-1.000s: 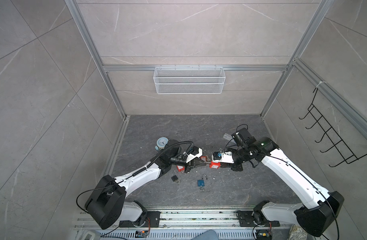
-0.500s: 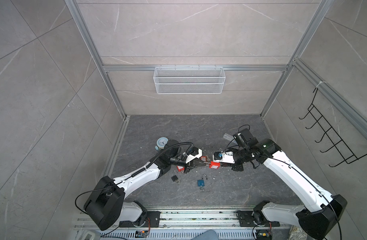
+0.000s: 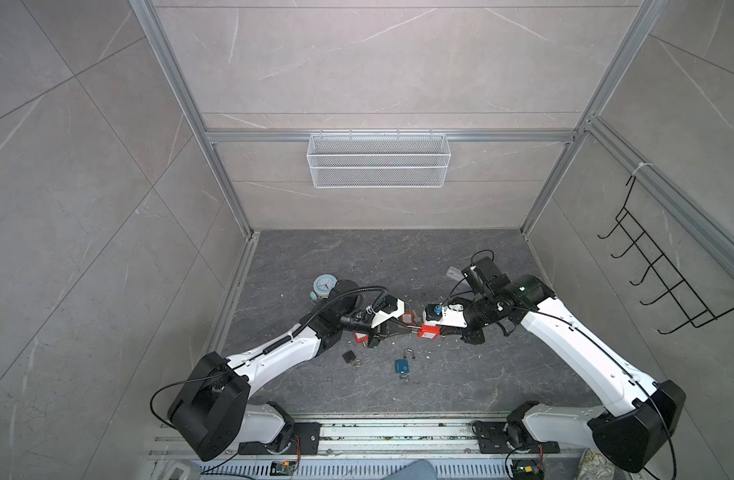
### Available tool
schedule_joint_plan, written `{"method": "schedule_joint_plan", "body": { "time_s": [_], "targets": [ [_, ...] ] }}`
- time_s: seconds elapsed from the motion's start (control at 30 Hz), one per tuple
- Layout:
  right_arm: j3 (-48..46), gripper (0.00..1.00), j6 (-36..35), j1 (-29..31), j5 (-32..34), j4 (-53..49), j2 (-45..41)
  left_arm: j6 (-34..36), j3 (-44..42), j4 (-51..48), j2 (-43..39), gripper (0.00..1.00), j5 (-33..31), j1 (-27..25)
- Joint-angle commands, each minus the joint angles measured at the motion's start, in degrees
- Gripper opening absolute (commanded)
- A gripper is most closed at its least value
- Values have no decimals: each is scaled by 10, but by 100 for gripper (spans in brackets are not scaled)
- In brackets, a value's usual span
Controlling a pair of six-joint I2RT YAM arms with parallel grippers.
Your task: Lock with the key
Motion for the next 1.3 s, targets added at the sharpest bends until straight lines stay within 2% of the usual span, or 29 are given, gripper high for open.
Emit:
{"method": "schedule_joint_plan", "body": {
  "time_s": [0.0, 0.37, 0.7, 0.9, 1.07, 1.27],
  "targets": [
    [-7, 0, -2, 2, 10, -15, -1, 17, 22, 13, -21, 0, 26, -1],
    [-32, 0, 8, -24, 31, -5, -25, 109, 43, -137, -38, 0, -15, -1],
    [-54, 0, 17, -42, 42, 5, -39, 139, 53, -187, -42, 0, -38, -1],
    [-67, 0, 39, -49, 77, 23, -48, 167, 82, -256, -37, 0, -61, 4],
    [-88, 0, 74, -52, 108, 57, -66, 198, 143, -367, -9, 0, -86, 17],
    [-119, 0, 127, -52, 112, 115, -106, 259, 272, -573, 74, 0, -142, 33]
  ]
}}
